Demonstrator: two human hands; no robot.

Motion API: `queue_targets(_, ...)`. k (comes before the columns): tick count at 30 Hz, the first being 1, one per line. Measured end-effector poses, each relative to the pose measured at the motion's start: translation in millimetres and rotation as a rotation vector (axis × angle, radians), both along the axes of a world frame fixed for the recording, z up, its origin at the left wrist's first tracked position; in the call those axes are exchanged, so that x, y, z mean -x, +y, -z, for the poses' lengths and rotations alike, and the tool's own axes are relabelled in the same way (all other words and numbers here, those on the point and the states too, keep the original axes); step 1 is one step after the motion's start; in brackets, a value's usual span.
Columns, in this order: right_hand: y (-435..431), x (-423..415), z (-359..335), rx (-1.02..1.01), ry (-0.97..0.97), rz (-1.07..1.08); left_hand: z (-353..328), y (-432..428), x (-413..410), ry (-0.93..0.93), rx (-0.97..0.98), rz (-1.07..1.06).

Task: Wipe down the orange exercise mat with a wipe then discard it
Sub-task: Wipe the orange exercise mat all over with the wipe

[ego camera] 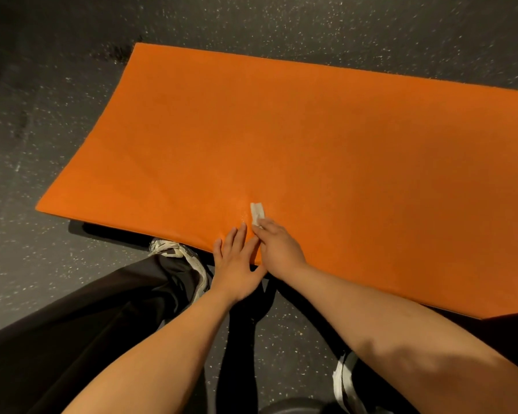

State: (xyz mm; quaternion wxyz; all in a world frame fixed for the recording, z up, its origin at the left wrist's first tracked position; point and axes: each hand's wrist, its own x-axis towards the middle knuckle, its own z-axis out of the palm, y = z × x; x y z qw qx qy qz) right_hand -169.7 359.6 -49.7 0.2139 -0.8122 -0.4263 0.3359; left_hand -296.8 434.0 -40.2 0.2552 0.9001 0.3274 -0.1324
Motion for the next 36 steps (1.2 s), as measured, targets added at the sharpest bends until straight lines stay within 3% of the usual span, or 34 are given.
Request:
queue_targets(3, -13.5, -18.9, -1.5, 0.008, -0.111, -0.096, -0.5, -0.6, 5.1, 0.01, -0.047, 0.055)
queue_targets(7, -40.4, -49.5, 3.6, 0.172, -0.217, 0.184, -4.2, -5.8, 2.5, 0.016, -0.086, 0.035)
queue_targets(10, -46.3, -26.2, -3.6, 0.178, -0.139, 0.233, -4.8, -10.1, -1.0, 0.017, -0.09, 0.023)
queue_targets(13, -48.1, 5.2, -13.7, 0.104, -0.034, 0.073, -7.2, -10.1, -2.4, -0.016, -0.08, -0.018)
queue_targets(16, -56.7, -4.0, -16.0, 0.131, -0.084, 0.004, -10.0, -8.4, -6.2, -0.073, -0.056, -0.069)
queue_targets(20, -69.8, -21.7, -17.4, 0.262, -0.162, 0.134, -10.1, -13.8, -10.3, -0.112, -0.032, -0.11)
queue_targets(28, -60.9, 5.9, -38.3, 0.101, -0.023, -0.005, -23.6, -16.1, -14.6, -0.154, -0.016, -0.154)
queue_targets(33, -67.7, -12.4, -45.5, 0.157, -0.101, 0.235, -45.0, -24.6, -15.9, -0.178, -0.01, -0.235)
queue_targets(36, -72.3, -4.4, -48.8, 0.187, -0.146, 0.225, -49.4, -38.6, -8.9, -0.173, -0.044, -0.238)
